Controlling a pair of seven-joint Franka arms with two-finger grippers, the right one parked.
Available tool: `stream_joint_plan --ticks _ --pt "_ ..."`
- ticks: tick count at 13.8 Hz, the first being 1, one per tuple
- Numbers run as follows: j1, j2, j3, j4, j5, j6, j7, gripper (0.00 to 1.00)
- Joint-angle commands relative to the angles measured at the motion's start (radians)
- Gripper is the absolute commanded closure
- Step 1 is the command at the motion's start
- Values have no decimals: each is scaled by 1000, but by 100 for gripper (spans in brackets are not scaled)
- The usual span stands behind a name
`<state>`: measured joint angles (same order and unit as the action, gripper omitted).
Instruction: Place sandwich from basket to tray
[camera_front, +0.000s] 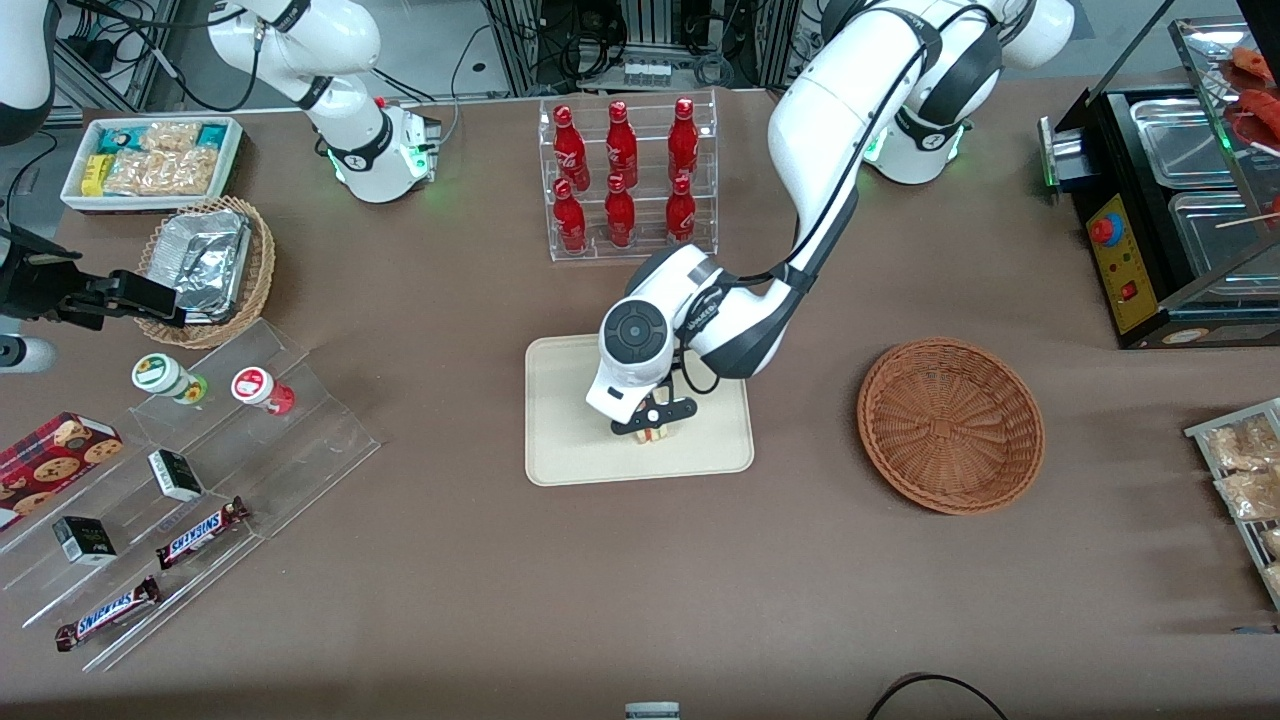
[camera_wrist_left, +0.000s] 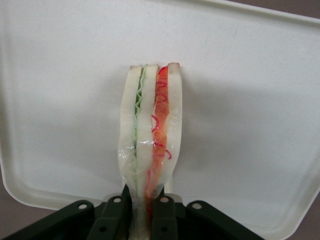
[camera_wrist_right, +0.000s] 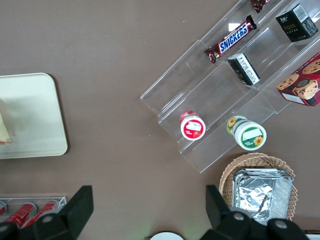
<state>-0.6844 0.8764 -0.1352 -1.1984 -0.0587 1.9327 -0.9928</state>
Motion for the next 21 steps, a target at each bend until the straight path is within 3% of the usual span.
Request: stream_joint_plan --ticks 1,8,14,18,21 --pt "-14 16 8 30 42 3 -24 0" --pt "-6 -46 5 37 40 -49 -50 0" --pt "19 -154 6 37 40 -129 83 0" --pt "88 -207 8 31 49 -214 372 0" --pt "207 -272 6 -29 46 -257 569 0"
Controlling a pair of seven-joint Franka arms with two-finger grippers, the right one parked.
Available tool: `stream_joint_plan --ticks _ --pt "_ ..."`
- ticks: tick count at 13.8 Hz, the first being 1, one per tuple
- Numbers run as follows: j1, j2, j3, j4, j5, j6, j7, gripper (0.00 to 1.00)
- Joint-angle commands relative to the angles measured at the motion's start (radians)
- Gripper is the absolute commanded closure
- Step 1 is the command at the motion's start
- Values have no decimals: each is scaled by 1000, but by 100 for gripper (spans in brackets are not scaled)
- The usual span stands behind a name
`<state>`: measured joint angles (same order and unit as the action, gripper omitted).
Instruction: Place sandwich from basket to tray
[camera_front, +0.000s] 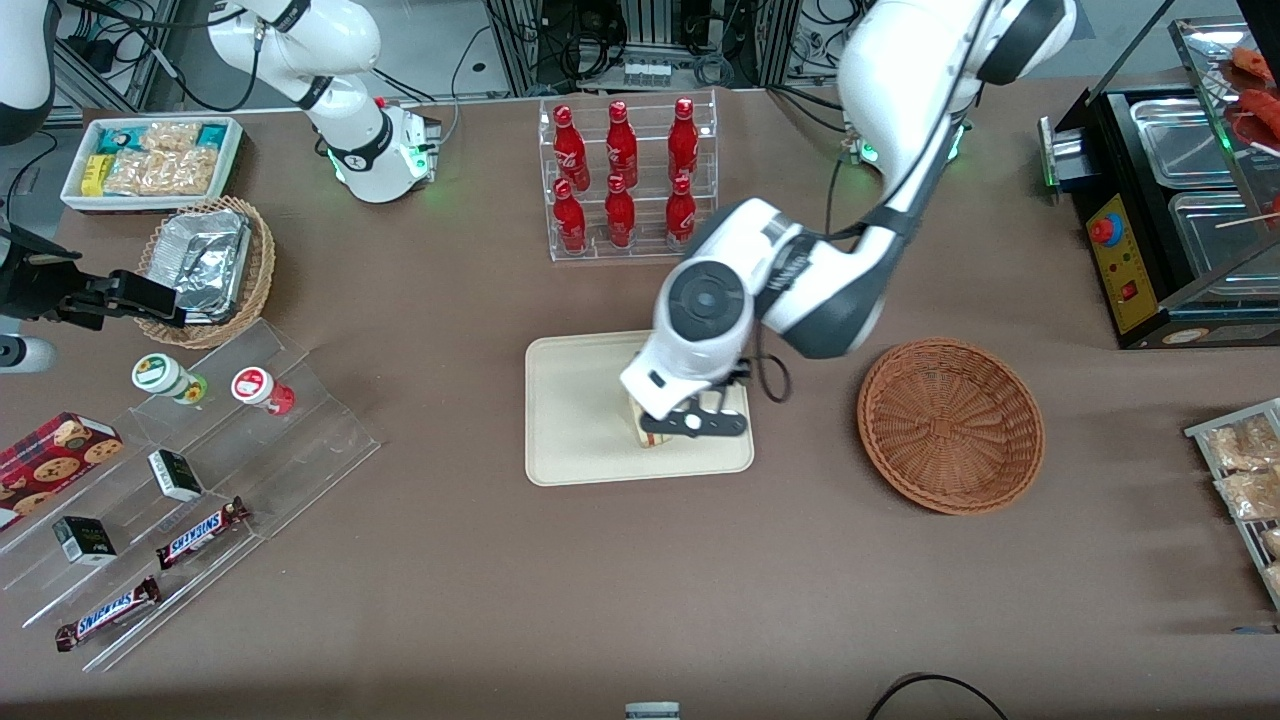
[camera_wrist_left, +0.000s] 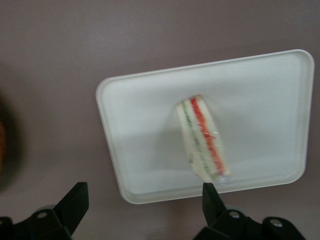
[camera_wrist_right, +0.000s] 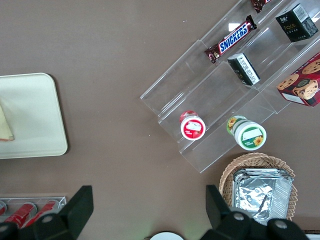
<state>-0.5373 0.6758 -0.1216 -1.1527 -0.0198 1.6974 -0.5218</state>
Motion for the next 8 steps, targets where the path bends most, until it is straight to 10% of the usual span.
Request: stream_joint_plan --ticks 1,8 --pt "98 -102 -7 -109 8 -22 141 0" --pt "312 -257 -7 -185 7 -125 428 0"
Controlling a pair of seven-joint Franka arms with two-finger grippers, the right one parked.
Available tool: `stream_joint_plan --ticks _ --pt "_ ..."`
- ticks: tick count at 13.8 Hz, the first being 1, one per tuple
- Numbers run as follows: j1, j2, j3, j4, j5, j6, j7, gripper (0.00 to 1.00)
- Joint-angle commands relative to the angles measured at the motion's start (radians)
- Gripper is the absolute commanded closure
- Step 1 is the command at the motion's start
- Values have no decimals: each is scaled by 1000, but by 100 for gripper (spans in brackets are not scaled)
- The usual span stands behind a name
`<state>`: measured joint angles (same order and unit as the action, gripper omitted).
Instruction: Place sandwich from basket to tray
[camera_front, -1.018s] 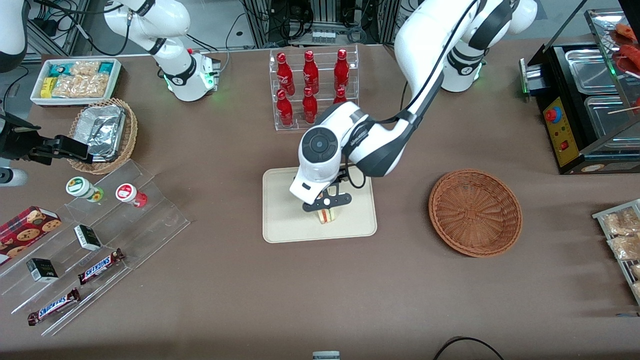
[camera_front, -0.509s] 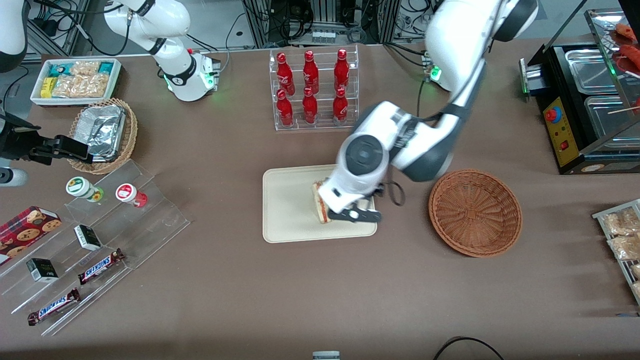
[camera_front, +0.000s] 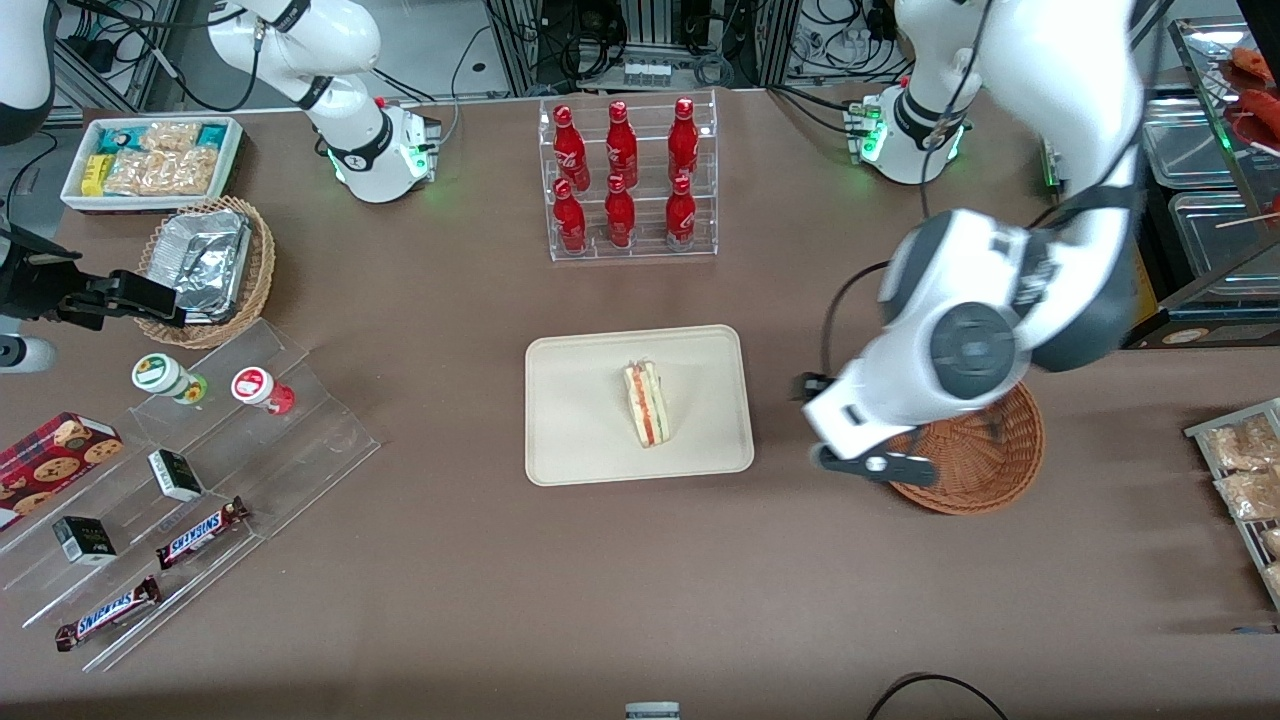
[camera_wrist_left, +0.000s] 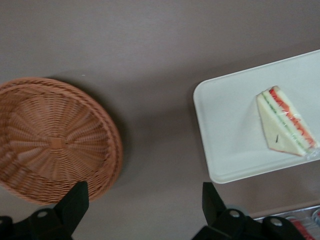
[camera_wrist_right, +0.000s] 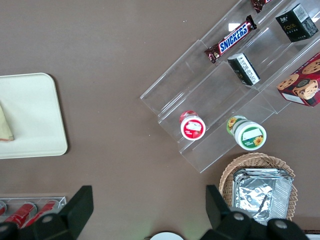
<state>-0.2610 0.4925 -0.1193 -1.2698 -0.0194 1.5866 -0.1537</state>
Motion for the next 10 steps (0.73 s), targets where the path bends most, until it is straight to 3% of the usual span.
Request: stream_joint_plan --ticks 1,4,10 --pt "61 -95 -10 -82 9 -20 88 0" --pt "146 -201 -8 -184 18 -20 172 0" --pt "255 -304 -8 -223 24 -60 237 0"
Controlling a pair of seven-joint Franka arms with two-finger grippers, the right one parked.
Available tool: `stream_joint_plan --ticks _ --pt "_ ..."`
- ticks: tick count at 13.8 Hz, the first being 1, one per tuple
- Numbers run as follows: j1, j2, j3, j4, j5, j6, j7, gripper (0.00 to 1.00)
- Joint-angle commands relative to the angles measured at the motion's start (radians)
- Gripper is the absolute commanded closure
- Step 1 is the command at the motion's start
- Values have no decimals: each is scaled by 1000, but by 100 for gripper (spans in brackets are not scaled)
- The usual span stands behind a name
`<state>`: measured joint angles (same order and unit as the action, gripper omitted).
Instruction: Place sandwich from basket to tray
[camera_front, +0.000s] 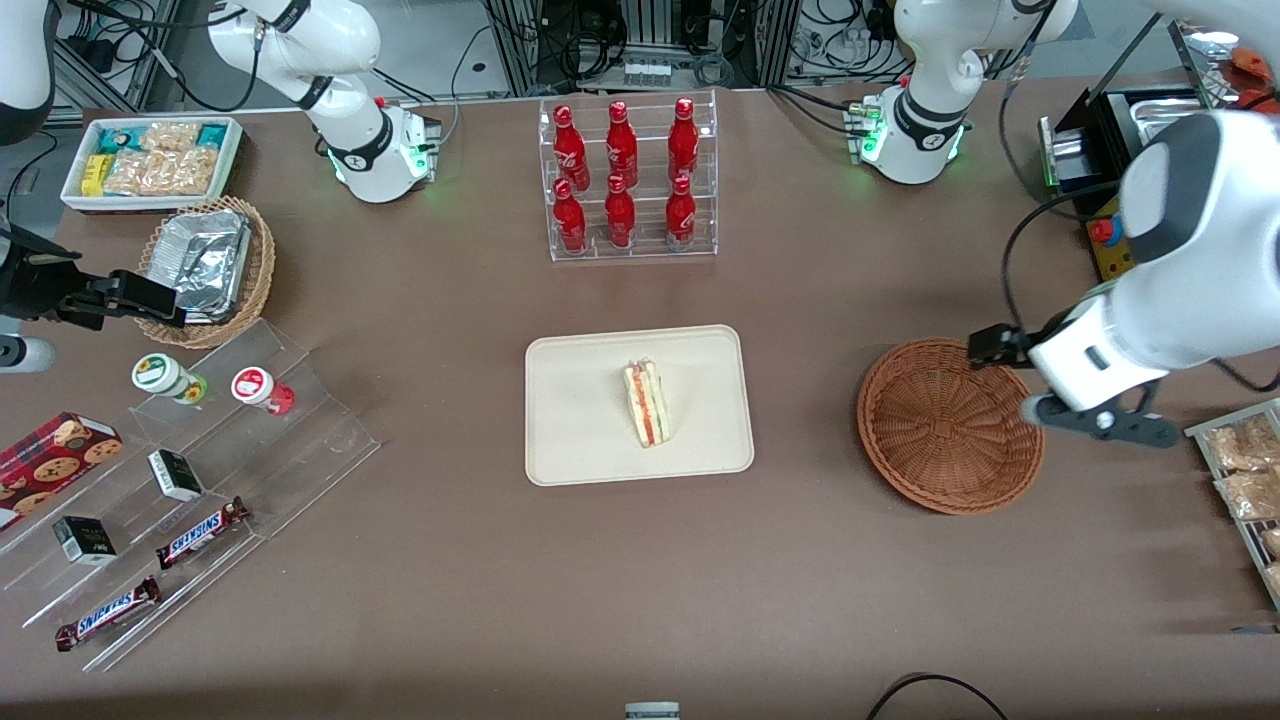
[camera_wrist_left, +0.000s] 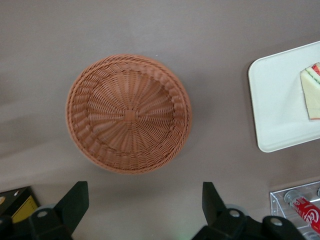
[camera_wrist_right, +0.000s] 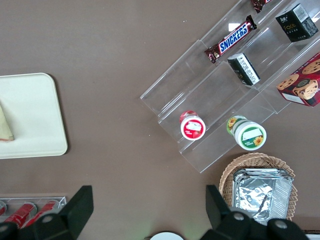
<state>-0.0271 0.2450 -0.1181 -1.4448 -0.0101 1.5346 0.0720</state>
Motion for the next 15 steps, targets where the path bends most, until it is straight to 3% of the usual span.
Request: stream_joint_plan --ticks 1,5,10,15 --pt "30 -61 -9 -48 15 -11 11 0" --pt "30 -73 -9 -48 84 -25 9 0" --pt "26 -197 20 -134 93 -62 9 0" --pt "-30 -211 74 -100 105 -156 3 0"
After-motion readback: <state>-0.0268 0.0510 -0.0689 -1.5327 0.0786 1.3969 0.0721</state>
